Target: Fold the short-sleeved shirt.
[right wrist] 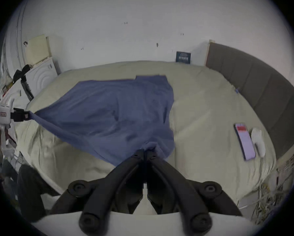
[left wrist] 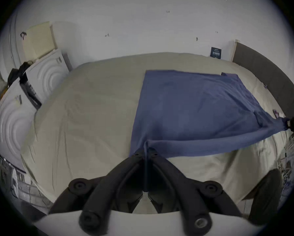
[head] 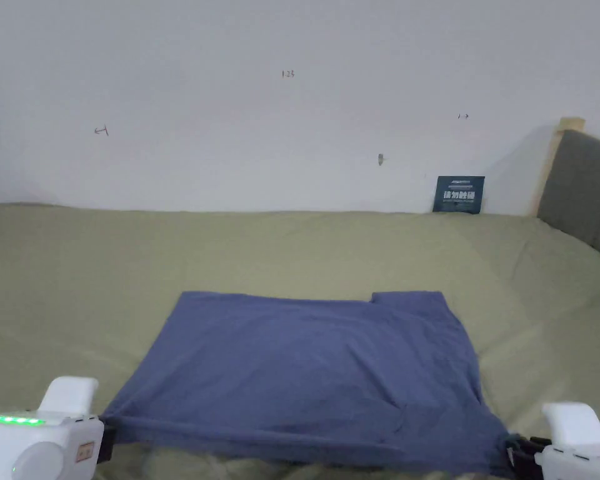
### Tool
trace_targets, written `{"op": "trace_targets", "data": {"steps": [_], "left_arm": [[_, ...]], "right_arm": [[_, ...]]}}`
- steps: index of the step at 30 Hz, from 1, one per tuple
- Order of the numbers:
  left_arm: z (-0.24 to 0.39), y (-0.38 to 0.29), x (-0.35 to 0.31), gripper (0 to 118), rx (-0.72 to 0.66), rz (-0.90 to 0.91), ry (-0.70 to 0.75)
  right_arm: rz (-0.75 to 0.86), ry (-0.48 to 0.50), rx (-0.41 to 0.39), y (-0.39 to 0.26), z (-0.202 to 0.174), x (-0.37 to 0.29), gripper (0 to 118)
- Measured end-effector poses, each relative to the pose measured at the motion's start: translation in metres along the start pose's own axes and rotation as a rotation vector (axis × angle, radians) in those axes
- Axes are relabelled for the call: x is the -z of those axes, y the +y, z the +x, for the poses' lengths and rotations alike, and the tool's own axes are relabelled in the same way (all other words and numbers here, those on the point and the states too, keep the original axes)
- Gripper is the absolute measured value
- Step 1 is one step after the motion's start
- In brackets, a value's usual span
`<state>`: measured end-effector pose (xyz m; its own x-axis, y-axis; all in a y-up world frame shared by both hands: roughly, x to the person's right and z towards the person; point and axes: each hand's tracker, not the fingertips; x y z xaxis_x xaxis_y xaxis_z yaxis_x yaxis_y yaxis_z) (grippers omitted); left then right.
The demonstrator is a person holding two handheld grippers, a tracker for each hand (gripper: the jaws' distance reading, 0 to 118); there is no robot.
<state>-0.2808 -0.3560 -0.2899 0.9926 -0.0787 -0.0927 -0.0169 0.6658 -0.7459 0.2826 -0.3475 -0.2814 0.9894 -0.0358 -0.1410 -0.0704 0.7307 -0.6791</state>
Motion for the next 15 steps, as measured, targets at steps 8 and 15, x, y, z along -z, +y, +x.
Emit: {"op": "trace_targets", "data": {"steps": [8, 15], "left_arm": [[-0.006, -0.057, -0.021, 2, -0.051, -0.031, -0.021], [-0.004, -0.071, -0.011, 41, -0.101, -0.057, -0.056]], "right_arm": [[-0.033, -0.001, -0.015, -0.049, -0.005, -0.020, 4], [-0.080, 0.008, 0.000, -0.053, -0.001, -0.008, 71]]}}
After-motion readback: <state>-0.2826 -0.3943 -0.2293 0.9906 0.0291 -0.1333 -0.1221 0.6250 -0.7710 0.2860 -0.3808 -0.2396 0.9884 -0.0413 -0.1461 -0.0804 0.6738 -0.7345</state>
